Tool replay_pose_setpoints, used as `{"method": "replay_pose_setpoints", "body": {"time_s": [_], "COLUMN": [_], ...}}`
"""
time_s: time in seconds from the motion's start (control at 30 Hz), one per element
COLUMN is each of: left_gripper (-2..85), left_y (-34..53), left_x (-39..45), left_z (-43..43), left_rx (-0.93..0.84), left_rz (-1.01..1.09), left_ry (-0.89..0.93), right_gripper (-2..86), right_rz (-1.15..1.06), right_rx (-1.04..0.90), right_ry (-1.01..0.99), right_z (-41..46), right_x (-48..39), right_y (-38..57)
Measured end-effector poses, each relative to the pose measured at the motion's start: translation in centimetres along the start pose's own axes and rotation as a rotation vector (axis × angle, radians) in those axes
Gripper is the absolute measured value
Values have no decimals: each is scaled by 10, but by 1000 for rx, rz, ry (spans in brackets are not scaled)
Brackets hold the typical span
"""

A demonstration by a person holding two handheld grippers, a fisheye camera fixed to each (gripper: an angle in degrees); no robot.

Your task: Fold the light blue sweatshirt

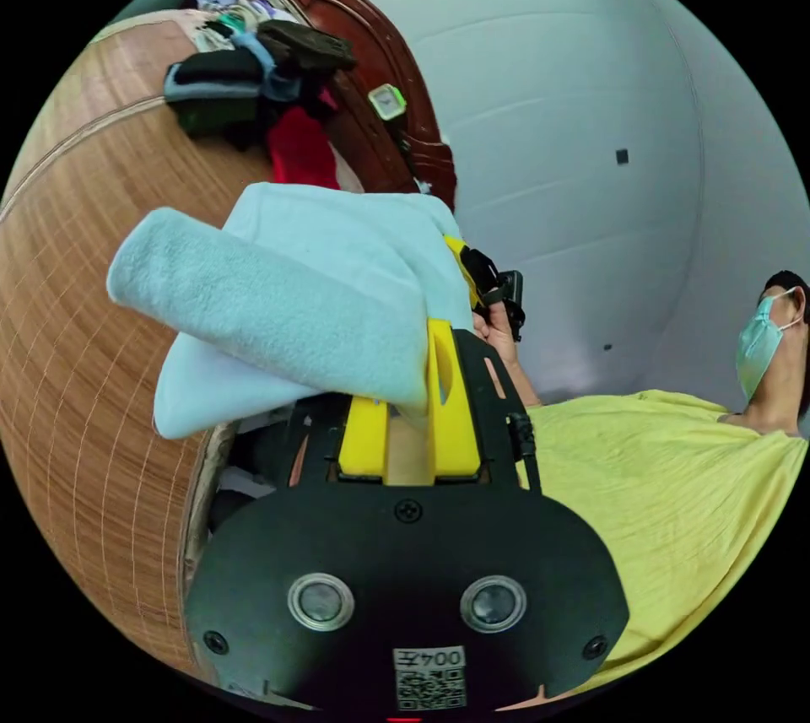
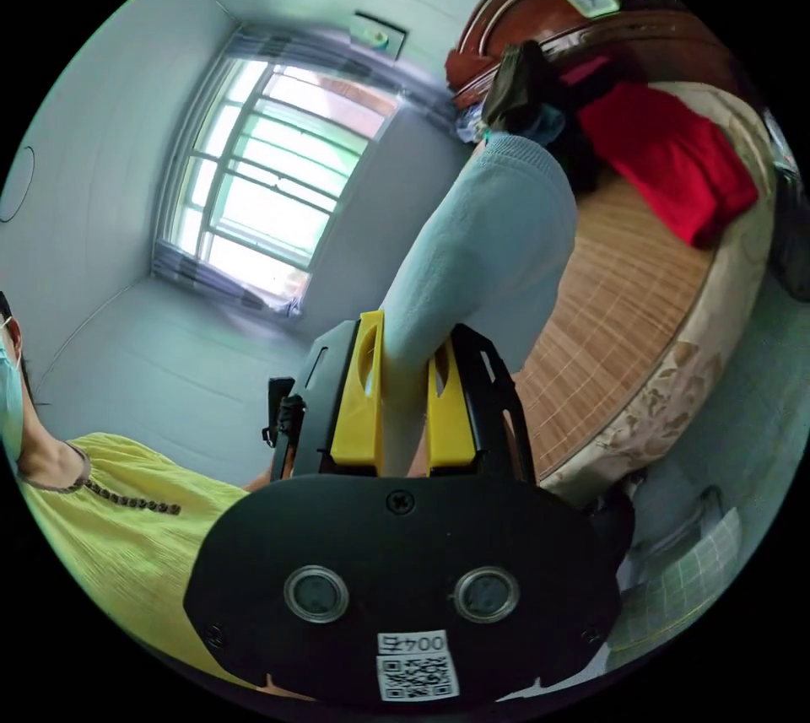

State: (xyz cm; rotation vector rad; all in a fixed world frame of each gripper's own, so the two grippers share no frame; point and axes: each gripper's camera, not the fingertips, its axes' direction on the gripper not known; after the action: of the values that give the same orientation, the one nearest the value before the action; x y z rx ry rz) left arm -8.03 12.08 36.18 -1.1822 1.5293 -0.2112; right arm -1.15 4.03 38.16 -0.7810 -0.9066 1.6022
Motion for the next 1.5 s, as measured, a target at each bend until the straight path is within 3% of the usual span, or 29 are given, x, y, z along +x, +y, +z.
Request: {"method": "replay_pose_setpoints", "body": {"time_s": [0.37, 0.77, 1.1, 1.5], "left_gripper": [84, 84, 84, 85], "left_y": [-28, -113, -167, -176], "left_x": [-4, -5, -22, -53], "left_z": [107, 219, 257, 321], "left_rx": [-251, -308, -360, -694], "left_rz": [28, 31, 65, 175], "left_ry": [80, 29, 62, 231], "right_gripper": [81, 81, 81, 81], "right_rz": [222, 271, 245, 407], "right_rx": [208, 271, 352, 646], "right_ry": [77, 29, 71, 264], "right_z": [-49, -73, -73, -83], "right_x": [95, 236, 294, 314], "right_y": [168, 205, 259, 467]}}
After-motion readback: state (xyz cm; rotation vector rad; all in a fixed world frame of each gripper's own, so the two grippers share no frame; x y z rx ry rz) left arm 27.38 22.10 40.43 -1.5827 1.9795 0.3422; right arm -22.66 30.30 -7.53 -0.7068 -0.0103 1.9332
